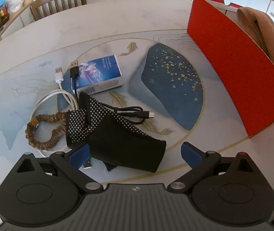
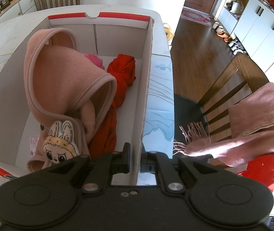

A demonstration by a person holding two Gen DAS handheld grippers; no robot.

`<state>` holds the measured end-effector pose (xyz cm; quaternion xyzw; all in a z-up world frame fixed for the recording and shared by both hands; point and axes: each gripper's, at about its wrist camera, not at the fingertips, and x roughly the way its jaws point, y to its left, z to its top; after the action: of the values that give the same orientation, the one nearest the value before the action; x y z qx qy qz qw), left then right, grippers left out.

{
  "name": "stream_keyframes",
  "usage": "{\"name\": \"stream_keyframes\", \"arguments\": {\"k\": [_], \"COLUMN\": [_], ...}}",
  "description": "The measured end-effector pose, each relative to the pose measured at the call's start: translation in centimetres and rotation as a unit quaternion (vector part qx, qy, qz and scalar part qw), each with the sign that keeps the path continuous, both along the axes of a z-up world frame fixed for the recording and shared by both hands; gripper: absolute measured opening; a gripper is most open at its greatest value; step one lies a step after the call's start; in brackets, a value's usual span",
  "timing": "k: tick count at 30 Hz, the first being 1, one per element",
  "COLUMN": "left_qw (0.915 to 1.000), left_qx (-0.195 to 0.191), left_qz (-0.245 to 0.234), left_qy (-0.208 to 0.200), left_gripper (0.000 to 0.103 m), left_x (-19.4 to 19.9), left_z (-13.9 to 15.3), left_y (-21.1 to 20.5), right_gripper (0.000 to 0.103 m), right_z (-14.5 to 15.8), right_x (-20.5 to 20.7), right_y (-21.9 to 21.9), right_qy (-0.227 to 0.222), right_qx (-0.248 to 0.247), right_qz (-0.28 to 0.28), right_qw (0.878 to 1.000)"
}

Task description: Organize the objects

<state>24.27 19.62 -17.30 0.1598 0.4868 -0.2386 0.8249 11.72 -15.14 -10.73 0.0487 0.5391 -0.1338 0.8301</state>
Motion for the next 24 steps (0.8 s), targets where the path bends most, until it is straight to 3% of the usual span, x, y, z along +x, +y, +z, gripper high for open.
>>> {"name": "stream_keyframes", "arguments": {"k": [6,8,10,14,16,17,19,24], "left_qw": [0.9999,0.9999,0.9998,0.9995,0.9994,0.9993,0.9993,0.9995], "left_qx": [-0.004,-0.002,0.004,-0.003,-0.003,-0.001,-0.002,-0.011], "left_qz": [0.011,0.01,0.017,0.027,0.028,0.029,0.027,0.022], "left_qy": [-0.003,-0.002,0.007,0.013,0.02,0.024,0.027,0.019], "left_gripper": [0.098,0.088,0.07,0.052,0.033,0.031,0.015,0.009], "left_x": [0.1,0.1,0.2,0.3,0.5,0.5,0.5,0.6], "left_z": [-0.1,-0.1,-0.1,0.4,0.7,0.9,1.2,2.9], "left_y": [0.3,0.3,0.3,0.6,0.6,0.6,0.7,1.2], "right_gripper": [0.007,0.007,0.007,0.007,0.007,0.007,0.007,0.006], "right_z": [-0.1,-0.1,-0.1,-0.1,-0.2,-0.3,-0.2,-0.2], "right_x": [0.0,0.0,0.0,0.0,-0.1,-0.1,-0.1,-0.1], "right_y": [0.1,0.1,0.1,0.1,0.1,0.1,0.1,0.1], "right_qy": [0.001,0.001,0.001,0.001,0.002,0.002,0.001,0.001], "right_qx": [0.0,0.0,0.0,0.0,0.0,0.0,0.0,0.0], "right_qz": [0.0,0.0,0.0,0.001,0.001,0.001,0.0,0.0], "right_qw": [1.0,1.0,1.0,1.0,1.0,1.0,1.0,1.0]}}
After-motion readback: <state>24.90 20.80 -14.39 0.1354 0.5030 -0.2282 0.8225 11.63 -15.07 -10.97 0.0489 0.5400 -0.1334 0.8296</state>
